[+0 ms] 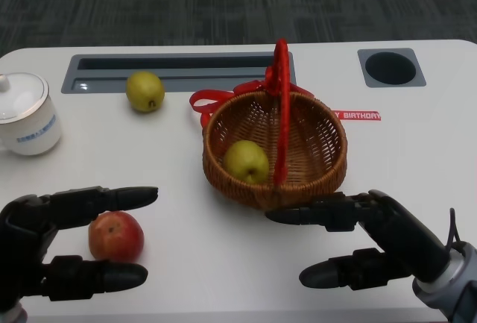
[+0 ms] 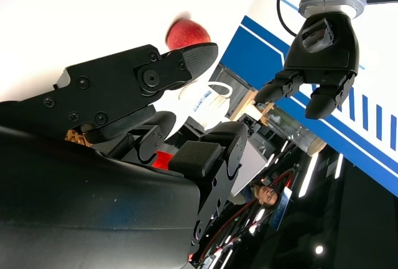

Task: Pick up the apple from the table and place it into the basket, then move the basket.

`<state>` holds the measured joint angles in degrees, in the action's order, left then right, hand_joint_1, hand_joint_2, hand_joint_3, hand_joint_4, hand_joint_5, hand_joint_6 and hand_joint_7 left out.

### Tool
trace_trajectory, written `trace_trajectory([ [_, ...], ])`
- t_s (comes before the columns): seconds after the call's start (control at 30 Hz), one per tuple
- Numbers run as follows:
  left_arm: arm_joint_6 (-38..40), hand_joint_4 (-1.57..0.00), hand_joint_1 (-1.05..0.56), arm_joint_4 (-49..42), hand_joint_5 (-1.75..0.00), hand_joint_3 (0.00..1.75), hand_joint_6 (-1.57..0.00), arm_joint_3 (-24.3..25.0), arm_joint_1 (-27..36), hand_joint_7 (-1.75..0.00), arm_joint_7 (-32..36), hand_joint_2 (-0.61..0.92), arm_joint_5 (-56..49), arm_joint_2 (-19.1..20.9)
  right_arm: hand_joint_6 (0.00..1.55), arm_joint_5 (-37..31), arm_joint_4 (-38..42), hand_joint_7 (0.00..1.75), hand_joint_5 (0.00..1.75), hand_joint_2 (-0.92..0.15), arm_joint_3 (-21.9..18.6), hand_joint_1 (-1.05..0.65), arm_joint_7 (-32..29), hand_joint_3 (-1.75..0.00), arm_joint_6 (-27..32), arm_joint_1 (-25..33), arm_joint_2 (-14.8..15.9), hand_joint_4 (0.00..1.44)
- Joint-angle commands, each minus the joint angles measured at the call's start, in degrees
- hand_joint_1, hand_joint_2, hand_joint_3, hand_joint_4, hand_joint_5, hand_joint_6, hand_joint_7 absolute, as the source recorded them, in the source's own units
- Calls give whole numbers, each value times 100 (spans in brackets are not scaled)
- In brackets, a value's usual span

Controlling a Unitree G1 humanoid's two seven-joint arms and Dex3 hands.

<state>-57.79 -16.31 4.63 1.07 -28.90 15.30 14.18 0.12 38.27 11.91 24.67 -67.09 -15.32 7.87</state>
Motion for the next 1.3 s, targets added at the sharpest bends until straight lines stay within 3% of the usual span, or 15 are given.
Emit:
trace_trajectory([
  [0.03,-14,-95,-54,16,0,0,-88,17,-43,0,14,67,-26,80,68,9,-50,0,0,-85,-40,-48,-28,0,27,-5,90,76],
  [0.93,-58,-94,-55,-29,0,0,-88,36,-93,0,67,67,-98,60,68,73,12,0,0,-85,-44,-48,-4,0,-34,-82,91,77],
  [1.03,-152,-82,-64,-111,0,0,-78,203,-134,0,220,68,-596,161,68,63,5,0,0,-85,-44,-48,-11,0,-43,-84,88,77],
  [1.2,-373,-48,-83,-512,0,0,-46,430,-380,0,526,68,-1545,414,69,66,-56,0,0,-85,-31,-48,-5,0,1,-66,87,77],
  [1.3,-557,-42,-88,-928,0,0,-41,532,-601,0,863,67,-2084,497,69,55,-75,0,0,-85,-30,-48,-6,0,9,-64,90,77],
])
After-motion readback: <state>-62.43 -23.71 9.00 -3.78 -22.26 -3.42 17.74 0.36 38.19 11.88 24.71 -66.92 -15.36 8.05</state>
